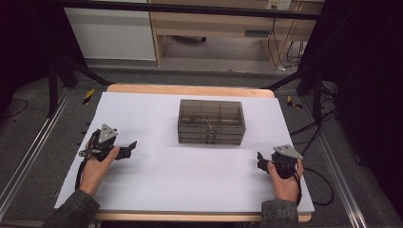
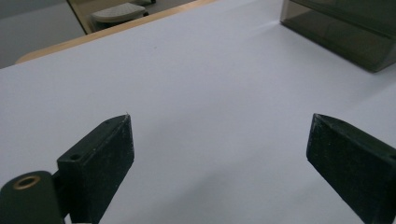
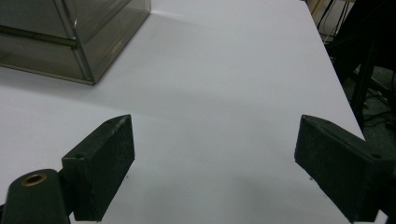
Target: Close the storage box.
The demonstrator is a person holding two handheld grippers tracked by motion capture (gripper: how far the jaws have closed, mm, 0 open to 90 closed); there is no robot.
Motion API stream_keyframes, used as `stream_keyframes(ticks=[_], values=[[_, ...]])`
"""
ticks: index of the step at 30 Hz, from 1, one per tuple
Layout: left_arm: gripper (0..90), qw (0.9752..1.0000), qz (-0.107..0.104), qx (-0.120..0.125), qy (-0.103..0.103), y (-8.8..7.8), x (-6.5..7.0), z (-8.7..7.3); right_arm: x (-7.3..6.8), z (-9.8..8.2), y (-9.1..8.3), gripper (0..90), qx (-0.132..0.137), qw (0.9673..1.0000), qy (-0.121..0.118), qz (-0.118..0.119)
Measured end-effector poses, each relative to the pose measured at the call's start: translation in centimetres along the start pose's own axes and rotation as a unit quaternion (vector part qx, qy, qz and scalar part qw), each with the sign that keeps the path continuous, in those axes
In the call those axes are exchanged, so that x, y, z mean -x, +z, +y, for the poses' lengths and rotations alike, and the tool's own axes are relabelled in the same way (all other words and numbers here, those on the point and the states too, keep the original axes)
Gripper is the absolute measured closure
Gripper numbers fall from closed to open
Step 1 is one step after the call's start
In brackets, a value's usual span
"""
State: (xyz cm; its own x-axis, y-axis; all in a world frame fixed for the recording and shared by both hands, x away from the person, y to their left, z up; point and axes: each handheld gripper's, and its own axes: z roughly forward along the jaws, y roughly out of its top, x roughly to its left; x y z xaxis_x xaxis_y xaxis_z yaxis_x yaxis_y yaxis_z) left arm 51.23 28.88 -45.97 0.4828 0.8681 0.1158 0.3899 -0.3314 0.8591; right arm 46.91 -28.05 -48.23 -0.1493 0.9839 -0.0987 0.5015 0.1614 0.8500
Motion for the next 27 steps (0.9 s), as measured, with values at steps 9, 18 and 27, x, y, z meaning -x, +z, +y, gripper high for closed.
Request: stream_keyframes(ticks=[9,18,27], values=[[8.5,0.9976,0.010,0.035,-0.058,0.2,-1.9,-2.0,0.3,-0.1,0.4,11.4,0.000,0.9999,0.006,0.010],[7.7,0.9961,0.009,0.043,-0.076,0.2,-2.3,-2.6,-0.1,-0.1,0.4,12.1,0.001,0.9999,-0.014,0.008],[7.7,0.9963,0.003,0.020,-0.083,0.6,-2.5,-2.4,-0.2,-0.2,0.3,12.4,0.004,0.9999,-0.012,0.009]])
